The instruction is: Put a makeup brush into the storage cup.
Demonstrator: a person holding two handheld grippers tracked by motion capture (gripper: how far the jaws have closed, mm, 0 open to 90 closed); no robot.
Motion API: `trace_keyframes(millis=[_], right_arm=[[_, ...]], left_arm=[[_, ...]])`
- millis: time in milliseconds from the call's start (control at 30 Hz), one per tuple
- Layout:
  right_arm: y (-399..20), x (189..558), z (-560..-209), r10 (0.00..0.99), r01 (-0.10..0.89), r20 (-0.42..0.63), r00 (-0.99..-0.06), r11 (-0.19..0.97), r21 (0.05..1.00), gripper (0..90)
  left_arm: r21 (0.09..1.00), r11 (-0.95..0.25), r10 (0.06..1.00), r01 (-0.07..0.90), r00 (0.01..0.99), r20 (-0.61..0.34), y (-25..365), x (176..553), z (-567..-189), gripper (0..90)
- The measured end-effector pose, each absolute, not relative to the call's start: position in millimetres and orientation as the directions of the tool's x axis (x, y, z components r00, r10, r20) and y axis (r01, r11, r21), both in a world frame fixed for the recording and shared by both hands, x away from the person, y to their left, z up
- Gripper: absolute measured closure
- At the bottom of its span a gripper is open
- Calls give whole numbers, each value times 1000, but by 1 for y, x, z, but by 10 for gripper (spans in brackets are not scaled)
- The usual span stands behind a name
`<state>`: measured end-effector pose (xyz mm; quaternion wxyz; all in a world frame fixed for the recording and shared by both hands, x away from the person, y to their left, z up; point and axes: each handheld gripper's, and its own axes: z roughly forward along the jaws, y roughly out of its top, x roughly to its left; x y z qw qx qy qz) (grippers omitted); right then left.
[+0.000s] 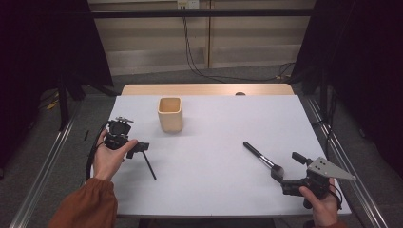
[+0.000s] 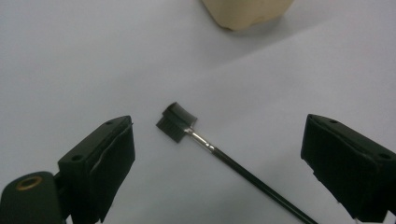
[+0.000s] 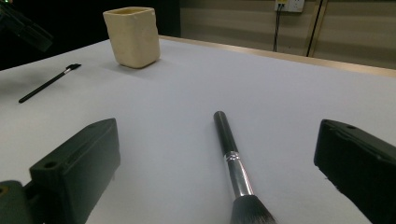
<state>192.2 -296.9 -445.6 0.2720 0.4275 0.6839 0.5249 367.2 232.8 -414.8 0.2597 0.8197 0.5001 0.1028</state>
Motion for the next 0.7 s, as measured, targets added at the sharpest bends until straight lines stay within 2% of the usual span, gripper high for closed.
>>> trace_keyframes(millis=[67, 233, 500, 700], right_arm=[[-297, 192, -446, 869, 299, 74, -489, 87, 950, 0], [-297, 192, -445, 869, 298, 72, -489, 89, 950, 0], [-297, 192, -446, 870, 301, 75, -488, 87, 950, 0], [-297, 192, -446, 869, 302, 75, -489, 88, 949, 0]], left_arm=[[494, -401, 875, 772, 482, -42, 230, 369, -417, 111], [461, -415, 870, 784, 490, -50, 228, 372, -418, 112], [346, -418, 889, 840, 456, -33, 223, 377, -421, 102], [269, -361, 921, 893, 387, -49, 219, 383, -429, 105]])
